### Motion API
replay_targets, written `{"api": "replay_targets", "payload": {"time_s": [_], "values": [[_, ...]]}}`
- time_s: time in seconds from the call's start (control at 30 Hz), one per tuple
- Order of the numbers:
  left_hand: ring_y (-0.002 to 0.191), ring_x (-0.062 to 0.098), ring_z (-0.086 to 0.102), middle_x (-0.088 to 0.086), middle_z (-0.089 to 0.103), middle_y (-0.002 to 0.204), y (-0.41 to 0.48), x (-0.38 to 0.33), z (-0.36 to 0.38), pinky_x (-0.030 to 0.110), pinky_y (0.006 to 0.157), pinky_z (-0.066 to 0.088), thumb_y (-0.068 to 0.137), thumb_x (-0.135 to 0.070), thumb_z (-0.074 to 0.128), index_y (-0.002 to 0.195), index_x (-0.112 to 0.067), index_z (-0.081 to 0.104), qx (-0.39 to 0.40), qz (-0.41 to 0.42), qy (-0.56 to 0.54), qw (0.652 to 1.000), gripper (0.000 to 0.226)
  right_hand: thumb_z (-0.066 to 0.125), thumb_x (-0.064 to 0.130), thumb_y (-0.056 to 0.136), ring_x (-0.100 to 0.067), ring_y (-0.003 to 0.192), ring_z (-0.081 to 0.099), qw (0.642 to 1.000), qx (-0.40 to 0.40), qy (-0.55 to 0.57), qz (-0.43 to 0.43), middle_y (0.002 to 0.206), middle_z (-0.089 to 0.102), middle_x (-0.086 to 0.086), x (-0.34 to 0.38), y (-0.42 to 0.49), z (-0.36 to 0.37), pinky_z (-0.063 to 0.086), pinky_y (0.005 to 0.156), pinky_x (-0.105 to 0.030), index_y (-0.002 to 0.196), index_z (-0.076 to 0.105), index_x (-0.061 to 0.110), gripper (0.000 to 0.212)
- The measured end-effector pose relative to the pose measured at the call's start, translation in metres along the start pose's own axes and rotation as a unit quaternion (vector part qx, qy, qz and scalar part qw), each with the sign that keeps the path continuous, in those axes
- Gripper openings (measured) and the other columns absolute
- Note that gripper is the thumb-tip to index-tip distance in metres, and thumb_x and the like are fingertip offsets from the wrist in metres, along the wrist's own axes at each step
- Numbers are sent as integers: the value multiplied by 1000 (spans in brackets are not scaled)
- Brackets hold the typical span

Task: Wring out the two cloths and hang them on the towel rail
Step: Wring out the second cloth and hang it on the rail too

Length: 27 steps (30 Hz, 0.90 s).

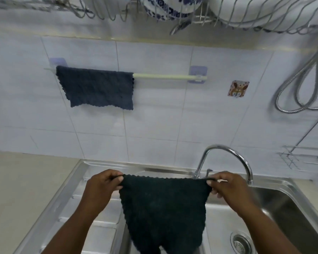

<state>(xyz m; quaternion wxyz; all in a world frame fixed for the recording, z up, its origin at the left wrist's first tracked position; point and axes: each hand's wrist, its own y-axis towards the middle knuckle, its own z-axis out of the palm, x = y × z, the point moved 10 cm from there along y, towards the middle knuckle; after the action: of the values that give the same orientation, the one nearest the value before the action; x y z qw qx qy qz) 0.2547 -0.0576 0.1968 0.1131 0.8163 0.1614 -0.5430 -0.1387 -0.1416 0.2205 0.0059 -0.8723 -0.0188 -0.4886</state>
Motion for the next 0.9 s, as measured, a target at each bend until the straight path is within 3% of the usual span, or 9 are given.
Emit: {"api": "replay_targets", "payload": {"time_s": [0.1,0.2,0.27,0.4,0.53,0.6,0.7,0.8,0.9], "values": [[79,16,75,-3,78,85,16,-23,-14,31,79,59,87,-2,67,86,-21,76,-22,26,-46,998,21,81,16,76,-4,57,63,997,-63,-19,-51,77,69,4,33,13,-14,43,54,-9,70,76,31,17],[83,13,74,-6,77,89,39,-61,-28,27,80,57,88,-4,66,90,-24,75,-40,73,-38,996,22,78,24,76,-4,50,61,992,-106,3,-73,57,68,3,68,30,-29,41,49,-7,70,76,35,12],[85,16,71,-5,72,96,56,-96,-42,23,74,59,88,-8,66,92,-22,74,-71,122,-17,990,16,74,20,81,-14,47,67,989,-103,82,-61,54,69,-1,87,49,-34,46,47,-18,75,75,31,13],[82,13,62,-6,65,98,94,-171,-76,29,64,60,91,-26,62,102,-24,71,-148,178,71,970,13,68,4,86,-34,69,75,961,-60,266,-53,72,75,-15,143,92,-41,56,52,-32,85,72,17,14],[62,26,69,6,70,74,134,-214,-92,33,52,60,98,-22,54,97,-23,64,-137,130,-86,978,10,64,0,89,-34,84,75,925,-45,361,-113,86,77,-17,202,125,-51,63,68,-36,96,68,7,11],[64,25,74,11,72,73,150,-229,-90,35,54,60,102,-19,46,98,-23,58,-109,104,-196,969,13,62,1,92,-31,88,74,919,-44,361,-151,92,76,-16,228,136,-53,62,74,-36,98,68,7,11],[80,23,75,13,74,89,163,-253,-96,36,70,59,103,-16,40,94,-26,52,-110,148,-266,946,18,59,1,93,-25,93,74,911,-71,350,-206,97,75,-12,257,143,-56,61,80,-34,95,71,15,18],[90,15,73,7,74,97,165,-271,-105,29,79,58,102,-16,42,92,-28,53,-144,237,-250,928,19,62,6,92,-16,92,74,912,-115,306,-248,101,75,2,274,147,-56,59,82,-25,99,71,27,25],[88,4,68,0,70,96,167,-287,-107,25,78,52,101,-20,44,97,-29,52,-194,319,-149,916,13,66,14,90,-2,103,67,910,-166,170,-339,118,69,9,297,143,-51,51,88,-12,121,63,32,36]]}}
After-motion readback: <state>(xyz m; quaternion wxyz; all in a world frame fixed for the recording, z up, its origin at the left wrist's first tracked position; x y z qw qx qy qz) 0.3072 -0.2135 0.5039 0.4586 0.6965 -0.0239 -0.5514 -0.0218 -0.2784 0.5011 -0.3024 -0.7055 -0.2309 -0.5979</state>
